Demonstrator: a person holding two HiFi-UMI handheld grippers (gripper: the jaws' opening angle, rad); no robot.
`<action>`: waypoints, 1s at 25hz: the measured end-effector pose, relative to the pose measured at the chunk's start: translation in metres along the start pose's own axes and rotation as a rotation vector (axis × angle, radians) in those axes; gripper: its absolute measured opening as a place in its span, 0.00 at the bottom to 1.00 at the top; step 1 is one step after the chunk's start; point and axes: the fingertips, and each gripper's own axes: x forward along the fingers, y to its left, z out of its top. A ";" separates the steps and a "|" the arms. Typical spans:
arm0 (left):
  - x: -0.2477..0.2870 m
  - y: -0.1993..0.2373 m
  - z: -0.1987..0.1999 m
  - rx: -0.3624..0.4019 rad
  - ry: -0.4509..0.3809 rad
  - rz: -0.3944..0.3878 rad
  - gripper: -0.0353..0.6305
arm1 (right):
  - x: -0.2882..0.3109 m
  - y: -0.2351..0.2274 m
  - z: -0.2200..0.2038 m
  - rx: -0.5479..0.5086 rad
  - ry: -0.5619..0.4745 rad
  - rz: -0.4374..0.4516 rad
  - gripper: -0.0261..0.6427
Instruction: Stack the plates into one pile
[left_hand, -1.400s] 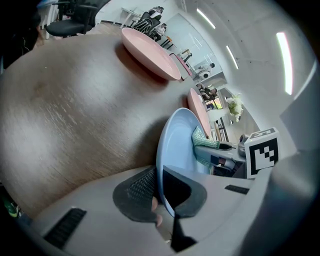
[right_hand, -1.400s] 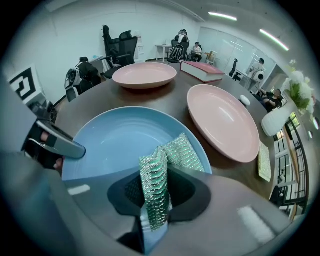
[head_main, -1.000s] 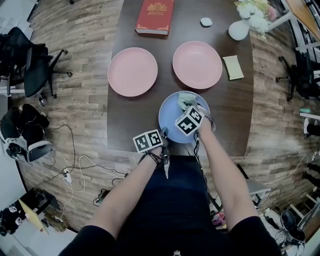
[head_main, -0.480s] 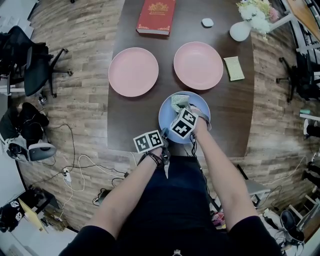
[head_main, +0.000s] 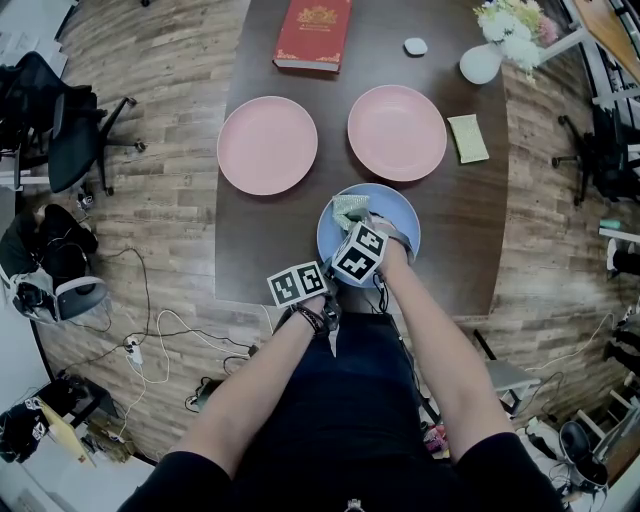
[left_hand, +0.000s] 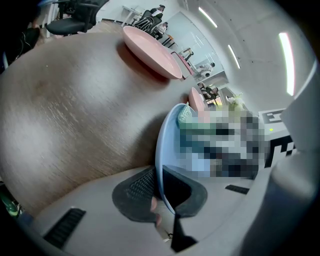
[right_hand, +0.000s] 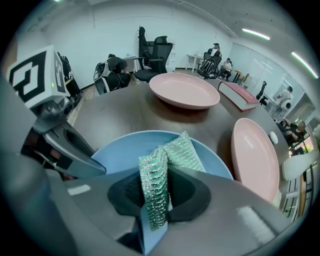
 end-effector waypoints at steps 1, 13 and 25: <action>0.000 0.001 0.000 -0.002 -0.002 0.004 0.08 | 0.000 0.000 0.000 0.000 0.000 -0.002 0.16; 0.000 0.001 0.002 -0.039 -0.026 0.005 0.08 | 0.000 -0.005 0.000 0.046 0.006 -0.017 0.16; -0.001 0.001 0.005 -0.062 -0.044 0.005 0.07 | -0.004 -0.026 -0.008 0.105 0.029 -0.071 0.16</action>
